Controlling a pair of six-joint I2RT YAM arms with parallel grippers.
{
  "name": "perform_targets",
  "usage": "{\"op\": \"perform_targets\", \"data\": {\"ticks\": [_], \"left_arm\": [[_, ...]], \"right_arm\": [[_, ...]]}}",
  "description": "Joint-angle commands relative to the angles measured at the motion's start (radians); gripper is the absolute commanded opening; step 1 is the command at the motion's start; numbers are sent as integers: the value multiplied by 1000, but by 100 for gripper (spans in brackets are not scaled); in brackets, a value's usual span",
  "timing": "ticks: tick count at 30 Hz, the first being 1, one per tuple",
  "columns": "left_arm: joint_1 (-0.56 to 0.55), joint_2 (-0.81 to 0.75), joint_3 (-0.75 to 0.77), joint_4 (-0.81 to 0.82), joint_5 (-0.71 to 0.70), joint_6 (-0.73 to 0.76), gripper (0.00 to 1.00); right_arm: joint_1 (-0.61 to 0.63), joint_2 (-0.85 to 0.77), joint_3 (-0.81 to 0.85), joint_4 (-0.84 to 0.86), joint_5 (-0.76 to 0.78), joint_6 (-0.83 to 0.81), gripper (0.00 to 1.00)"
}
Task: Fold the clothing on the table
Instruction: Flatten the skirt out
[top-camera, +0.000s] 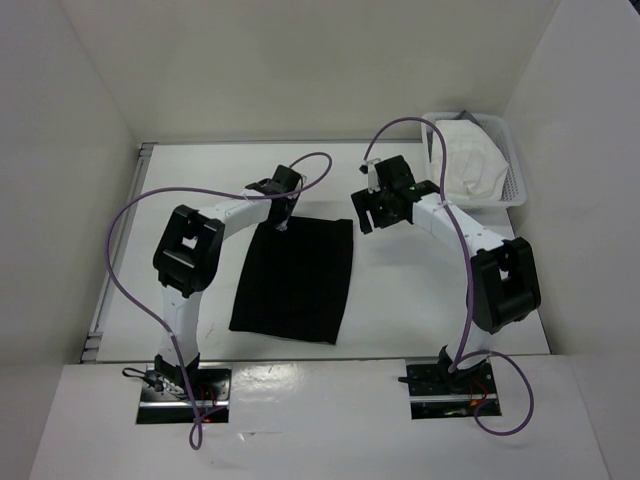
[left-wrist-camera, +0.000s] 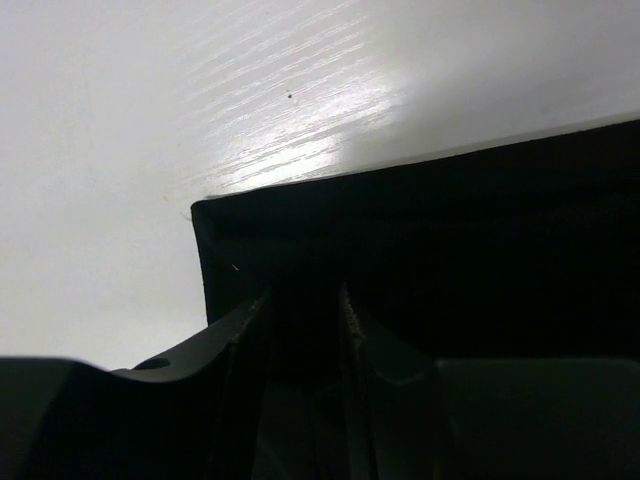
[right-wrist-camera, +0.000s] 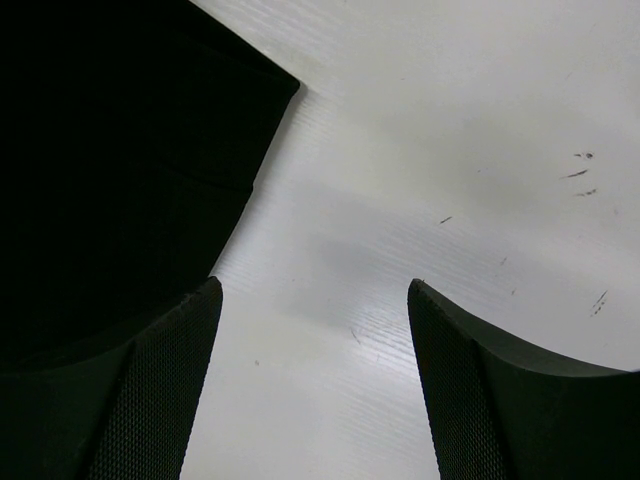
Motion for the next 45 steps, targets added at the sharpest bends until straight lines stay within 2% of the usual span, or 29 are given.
{"op": "perform_targets", "data": {"ticks": [1, 16, 23, 31, 38, 45], "left_arm": [[1, 37, 28, -23, 31, 2, 38], [37, 18, 19, -41, 50, -8, 1], [37, -47, 19, -50, 50, -8, 0], [46, -121, -1, -59, 83, 11, 0], [47, -203, 12, -127, 108, 41, 0], [47, -300, 43, -196, 206, 72, 0]], "right_arm": [[-5, -58, -15, 49, -4, -4, 79], [-5, -38, 5, 58, -15, -4, 79], [-5, 54, 36, 111, -72, -4, 79], [-15, 245, 108, 187, -168, -4, 74], [-15, 278, 128, 233, -245, -13, 74], [-45, 278, 119, 260, -349, -33, 74]]}}
